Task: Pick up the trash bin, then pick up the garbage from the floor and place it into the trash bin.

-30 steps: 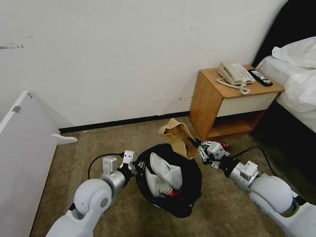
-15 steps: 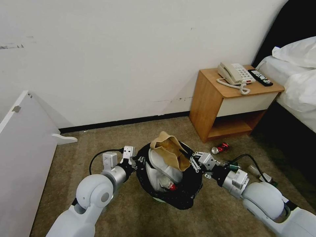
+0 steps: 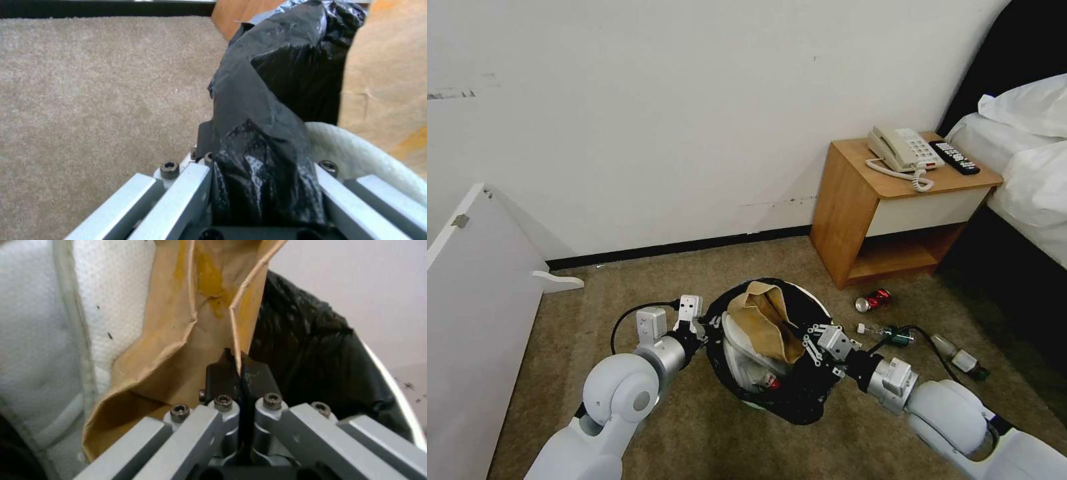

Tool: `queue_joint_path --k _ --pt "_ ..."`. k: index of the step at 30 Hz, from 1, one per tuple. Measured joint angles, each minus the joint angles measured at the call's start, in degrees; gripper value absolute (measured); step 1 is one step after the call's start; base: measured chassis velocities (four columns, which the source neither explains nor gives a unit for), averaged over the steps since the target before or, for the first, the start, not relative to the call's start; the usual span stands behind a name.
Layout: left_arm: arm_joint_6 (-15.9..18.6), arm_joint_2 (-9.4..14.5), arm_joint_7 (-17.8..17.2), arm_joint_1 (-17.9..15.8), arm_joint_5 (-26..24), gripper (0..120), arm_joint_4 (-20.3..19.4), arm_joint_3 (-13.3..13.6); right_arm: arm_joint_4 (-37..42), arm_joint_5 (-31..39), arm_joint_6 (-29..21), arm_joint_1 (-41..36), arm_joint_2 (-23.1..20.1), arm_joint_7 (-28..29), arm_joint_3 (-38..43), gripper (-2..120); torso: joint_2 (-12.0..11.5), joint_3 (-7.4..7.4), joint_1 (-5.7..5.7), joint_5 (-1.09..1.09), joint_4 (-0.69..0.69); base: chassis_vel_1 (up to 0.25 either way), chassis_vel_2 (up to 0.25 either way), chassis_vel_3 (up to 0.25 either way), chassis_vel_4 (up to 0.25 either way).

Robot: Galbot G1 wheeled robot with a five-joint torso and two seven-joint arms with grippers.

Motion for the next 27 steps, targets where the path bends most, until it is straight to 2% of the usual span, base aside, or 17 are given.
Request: queue_joint_path --k 17,20,23,25,26,27 --pt "-0.09 -0.51 0.00 1.48 -0.51 4 -1.35 -0.26 -0.84 -1.02 -0.42 0.51 0.27 -0.10 -0.24 0 0.00 0.00 0.00 0.00 -0.01 0.000 0.000 0.000 0.000" --pt "-0.09 -0.49 0.11 1.97 -0.35 4 -1.37 -0.74 -0.50 -1.02 -0.44 0.26 0.18 0.13 0.26 14 0.00 0.00 0.00 0.00 -0.01 0.000 0.000 0.000 0.000" --pt "-0.09 -0.50 0.13 2.10 -0.18 4 -1.35 -0.90 -0.36 -1.01 -0.44 0.12 0.11 0.17 0.48 19 0.00 0.00 0.00 0.00 -0.01 0.000 0.000 0.000 0.000" --pt "-0.09 -0.54 0.13 2.26 0.74 4 -1.07 -1.29 -0.09 -1.01 -0.41 -0.25 -0.16 0.23 0.96 31 0.00 0.00 0.00 0.00 0.00 0.000 0.000 0.000 0.000" --pt "-0.09 -0.54 0.13 2.26 0.74 4 -1.07 -1.29 -0.09 -1.01 -0.41 -0.25 -0.16 0.23 0.96 31 0.00 0.00 0.00 0.00 0.00 0.000 0.000 0.000 0.000" --pt "-0.09 -0.58 0.10 2.32 1.06 4 -0.98 -1.34 0.10 -1.00 -0.40 -0.45 -0.27 0.24 1.20 36 0.00 0.00 0.00 0.00 0.00 0.000 0.000 0.000 0.000"
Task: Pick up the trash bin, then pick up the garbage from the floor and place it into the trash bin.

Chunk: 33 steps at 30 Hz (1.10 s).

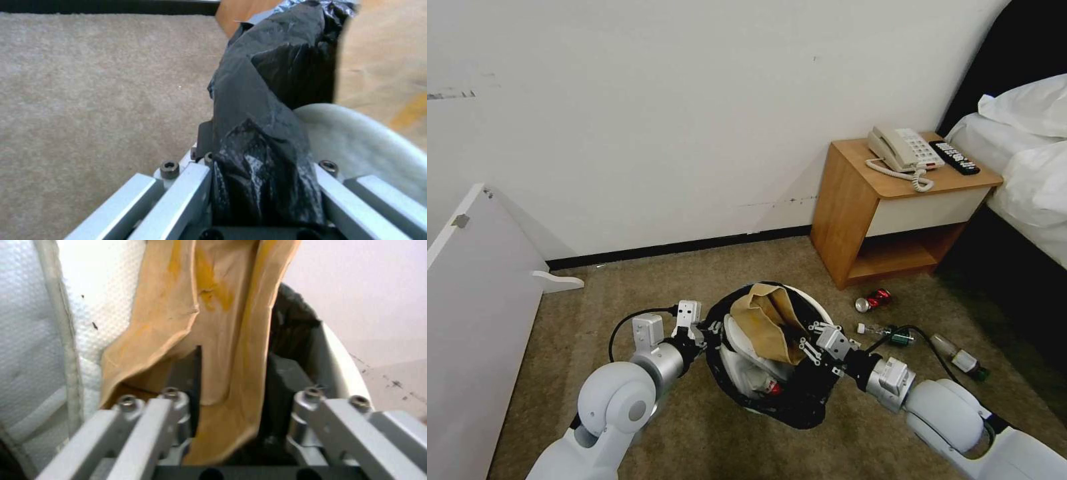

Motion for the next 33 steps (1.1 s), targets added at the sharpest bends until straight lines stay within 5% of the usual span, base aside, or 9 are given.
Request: queue_joint_path --k 18,33 --pt "0.00 -0.28 -0.94 0.33 3.01 4 1.45 0.06 2.70 1.40 0.36 -1.31 -2.01 -0.15 3.86 99 0.00 0.00 0.00 0.00 0.00 0.000 0.000 0.000 0.000" --pt "0.02 -0.04 -5.18 0.99 3.29 4 0.54 -0.22 4.31 2.22 1.06 -2.19 -2.41 -0.33 7.63 100 0.00 0.00 0.00 0.00 0.01 0.000 0.000 0.000 0.000"
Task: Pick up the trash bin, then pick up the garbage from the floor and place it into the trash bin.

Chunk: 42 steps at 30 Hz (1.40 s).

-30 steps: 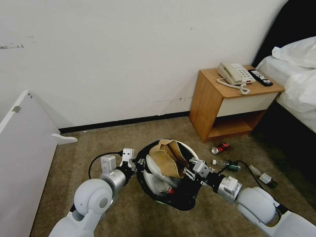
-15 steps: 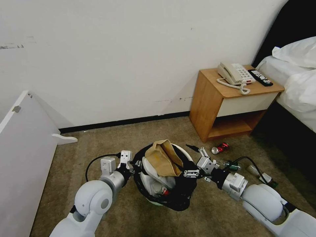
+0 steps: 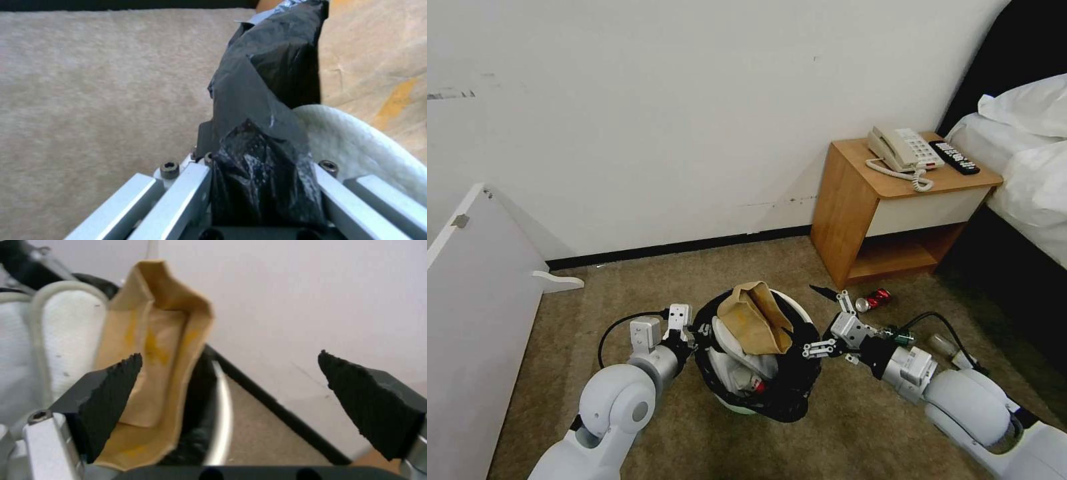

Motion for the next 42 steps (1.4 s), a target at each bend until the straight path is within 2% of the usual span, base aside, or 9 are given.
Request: queue_joint_path --k 4,11,18,25,28,34,42 --pt "0.00 1.79 -2.34 1.43 -0.12 4 -1.79 -0.80 0.69 1.40 0.65 -0.90 -0.65 0.64 3.03 100 0.00 0.00 0.00 -0.01 -0.01 0.000 0.000 0.000 0.000" --pt "0.00 4.49 -4.07 4.08 -1.45 4 -4.04 -2.54 0.79 3.04 0.93 -1.03 -0.08 1.74 5.53 100 0.00 0.00 0.00 0.00 0.00 0.000 0.000 0.000 0.000" --pt "0.00 6.59 -5.86 6.01 -3.65 4 -5.82 -4.21 -1.95 1.27 0.59 -1.57 1.06 3.09 6.38 100 0.00 0.00 0.00 0.00 -0.01 0.000 0.000 0.000 0.000" --pt "0.00 6.78 -6.21 6.36 -4.25 4 -6.30 -4.87 -6.36 -0.58 -0.60 -2.40 2.07 6.15 6.72 100 0.00 0.00 0.00 0.00 -0.01 0.000 0.000 0.000 0.000" --pt "0.00 6.29 -6.07 6.92 -4.11 4 -6.32 -4.98 -9.31 -0.38 -1.09 -2.98 3.66 8.90 7.10 100 0.00 0.00 0.00 0.01 -0.01 0.000 0.000 0.000 0.000" --pt "0.00 5.57 -5.41 7.39 -3.18 4 -6.21 -5.05 -10.81 -0.33 -1.35 -3.67 5.46 10.73 8.40 100 0.00 0.00 0.00 0.00 0.00 0.000 0.000 0.000 0.000" --pt "-0.01 4.69 -4.24 7.72 -2.04 4 -5.55 -5.57 -11.87 -0.33 -1.23 -7.66 9.91 12.59 14.83 100 0.00 0.00 0.00 0.00 -0.01 0.000 0.000 0.000 0.000"
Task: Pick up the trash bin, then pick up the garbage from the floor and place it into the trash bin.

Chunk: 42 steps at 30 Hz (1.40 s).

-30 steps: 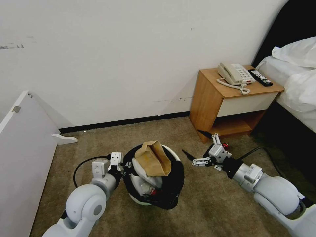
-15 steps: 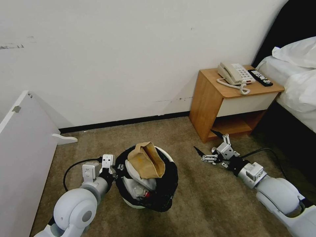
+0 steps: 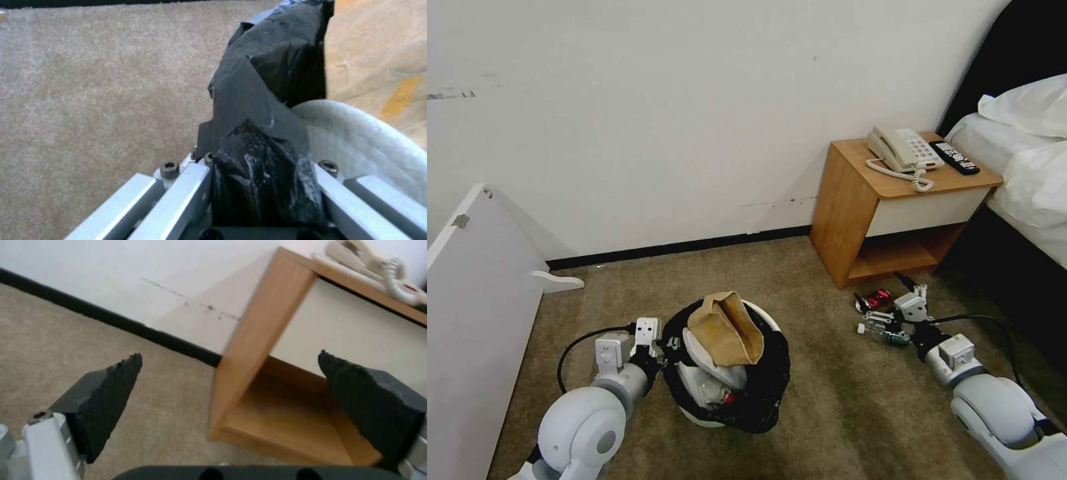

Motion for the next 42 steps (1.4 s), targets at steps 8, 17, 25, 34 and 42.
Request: queue_joint_path --k 8,17,25,34,42 --pt "-2.27 0.00 1.47 0.39 2.84 4 1.08 0.06 0.10 -1.25 0.75 -3.32 4.00 0.00 5.31 100 0.00 0.00 0.00 0.00 0.00 0.000 0.000 0.000 0.000" --pt "-3.69 -0.08 2.01 0.57 4.05 4 1.70 0.12 2.55 -2.39 1.12 -7.27 7.82 -0.01 10.07 100 0.00 0.00 0.00 -0.01 0.00 0.000 0.000 0.000 0.000" --pt "-5.06 -0.53 2.17 0.28 5.22 4 2.53 0.31 5.22 -3.47 0.94 -10.65 11.04 -0.12 14.66 100 0.00 0.00 0.00 -0.01 0.00 0.000 0.000 0.000 0.000" --pt "-6.26 -0.79 2.45 0.39 6.51 4 2.98 0.44 6.44 -4.93 0.85 -11.36 15.92 -0.44 16.27 100 0.00 0.00 0.00 0.00 0.00 0.000 0.000 0.000 0.000" --pt "-6.33 -0.65 2.82 -0.17 6.51 4 3.09 0.42 7.17 -5.61 0.89 -11.98 17.33 -1.01 16.80 100 0.00 0.00 0.00 0.00 0.00 0.000 0.000 0.000 0.000"
